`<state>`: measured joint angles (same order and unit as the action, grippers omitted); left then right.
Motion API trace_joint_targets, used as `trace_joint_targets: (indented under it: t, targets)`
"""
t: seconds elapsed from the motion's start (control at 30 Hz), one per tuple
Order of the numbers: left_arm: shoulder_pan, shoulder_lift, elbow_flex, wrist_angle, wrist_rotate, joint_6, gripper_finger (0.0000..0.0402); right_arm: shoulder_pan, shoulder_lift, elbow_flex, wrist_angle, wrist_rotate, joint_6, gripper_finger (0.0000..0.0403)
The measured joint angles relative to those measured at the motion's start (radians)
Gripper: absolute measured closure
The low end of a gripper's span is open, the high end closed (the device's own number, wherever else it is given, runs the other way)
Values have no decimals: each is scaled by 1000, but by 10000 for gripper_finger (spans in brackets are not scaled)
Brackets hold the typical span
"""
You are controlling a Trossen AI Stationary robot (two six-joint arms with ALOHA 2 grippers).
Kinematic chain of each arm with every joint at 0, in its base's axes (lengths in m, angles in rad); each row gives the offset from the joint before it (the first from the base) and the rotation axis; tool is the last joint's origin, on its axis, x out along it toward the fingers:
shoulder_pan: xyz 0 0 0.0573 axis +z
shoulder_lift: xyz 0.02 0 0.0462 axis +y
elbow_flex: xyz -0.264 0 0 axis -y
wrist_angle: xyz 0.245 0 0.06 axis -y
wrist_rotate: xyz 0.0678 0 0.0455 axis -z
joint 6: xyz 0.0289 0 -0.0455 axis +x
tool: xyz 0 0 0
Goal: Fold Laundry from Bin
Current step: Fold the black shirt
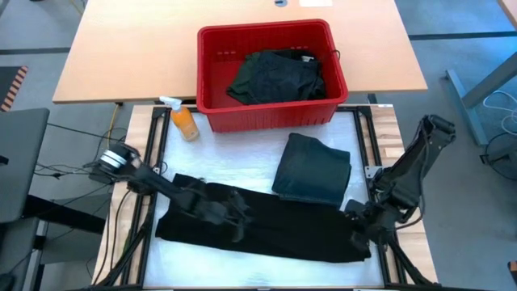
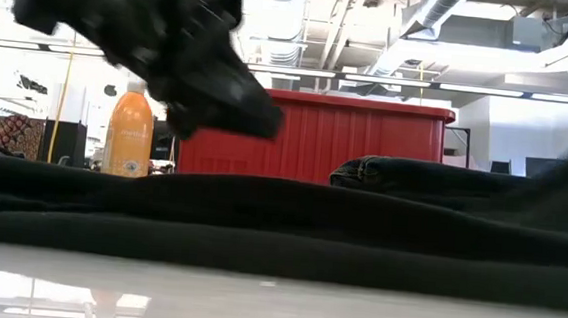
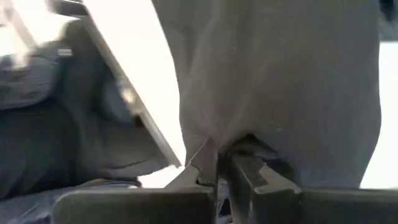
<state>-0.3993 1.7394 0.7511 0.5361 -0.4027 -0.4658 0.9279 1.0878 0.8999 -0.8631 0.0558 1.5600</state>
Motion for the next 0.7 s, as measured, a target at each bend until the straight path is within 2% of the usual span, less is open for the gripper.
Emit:
trace_joint_targets:
  t: [0.23,0.43,0.6,0.7]
  targets:
    - [21,167,272,-335,33,111,297,0,-44,190,-40,115,-279,367]
    - [21,189,371,-471,33,177,297,0,-60,365,-135,183,-469,368]
    - [31,190,379,-450,65,181,297,-14,-61,498,-165,211,-653,369]
    - [44,212,380,-363,109,171,297,-30,-60,555,-164,212,-733,369]
